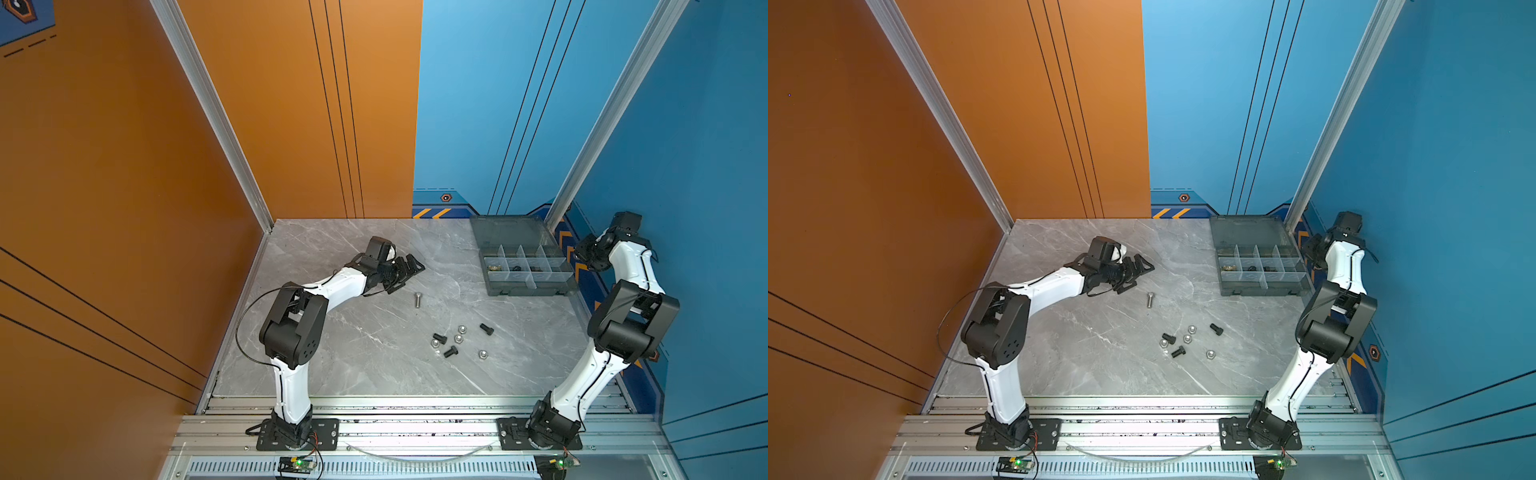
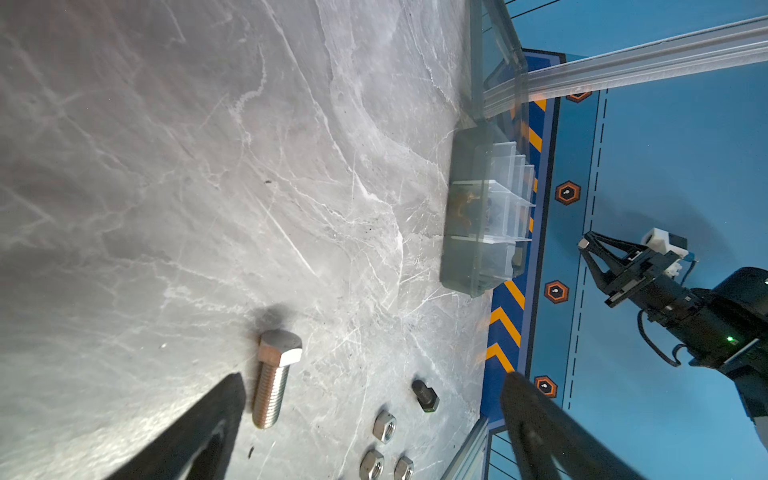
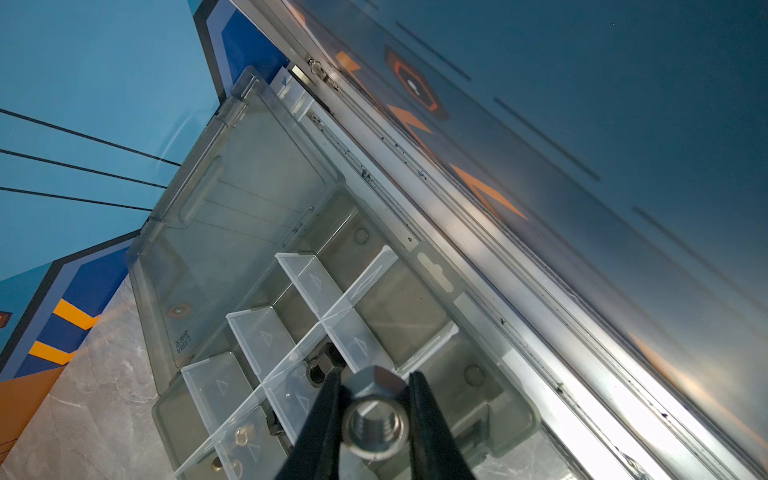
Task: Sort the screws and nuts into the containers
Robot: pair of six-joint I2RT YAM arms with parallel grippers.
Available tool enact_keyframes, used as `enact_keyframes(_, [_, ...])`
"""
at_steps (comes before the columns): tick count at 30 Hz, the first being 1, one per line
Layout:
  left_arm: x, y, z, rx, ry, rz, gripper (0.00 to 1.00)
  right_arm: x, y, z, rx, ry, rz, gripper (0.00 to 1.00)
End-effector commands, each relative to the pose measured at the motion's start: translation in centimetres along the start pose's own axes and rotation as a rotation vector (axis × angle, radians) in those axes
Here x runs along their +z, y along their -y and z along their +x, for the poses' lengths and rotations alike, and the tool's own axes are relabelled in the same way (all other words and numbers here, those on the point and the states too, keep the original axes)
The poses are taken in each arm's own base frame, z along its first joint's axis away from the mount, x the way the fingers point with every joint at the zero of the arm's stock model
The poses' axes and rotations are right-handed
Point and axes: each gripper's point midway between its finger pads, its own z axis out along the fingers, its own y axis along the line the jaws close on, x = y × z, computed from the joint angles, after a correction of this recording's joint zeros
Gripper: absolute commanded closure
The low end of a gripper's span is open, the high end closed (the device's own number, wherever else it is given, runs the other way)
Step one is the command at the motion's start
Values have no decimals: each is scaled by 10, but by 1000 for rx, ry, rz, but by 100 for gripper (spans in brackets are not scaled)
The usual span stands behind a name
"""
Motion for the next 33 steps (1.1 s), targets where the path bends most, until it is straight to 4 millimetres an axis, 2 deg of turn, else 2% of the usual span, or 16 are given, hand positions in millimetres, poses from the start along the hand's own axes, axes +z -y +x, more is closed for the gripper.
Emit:
enact_keyframes(1, [-16,-1,-8,36,31,-49,2,6,-1,4,-9,-16,3,93])
enact_keyframes(8, [-21,-4,-10,75,31,-93,2,18,-6,7,14,-39,-37,93])
enact_keyframes(12, [-21,-7,-10,78,24,-111,2,22,-5,2,11,-26,-44,93])
enact_keyframes(14, [-22,-8,-10,83,20,-126,2,22,-3,-3,16,-26,-54,93])
enact_keyframes(15, [-22,-7,-12,89,24,-124,2,29,0,-3,22,-35,-50,93])
enact_keyframes(30, [-24,-2,-19,124,59,-112,2,59,18,10,33,-101,-51,94])
enact_keyframes(33, [-22,-5,-19,128,52,-120,2,64,21,8,31,-92,-41,94])
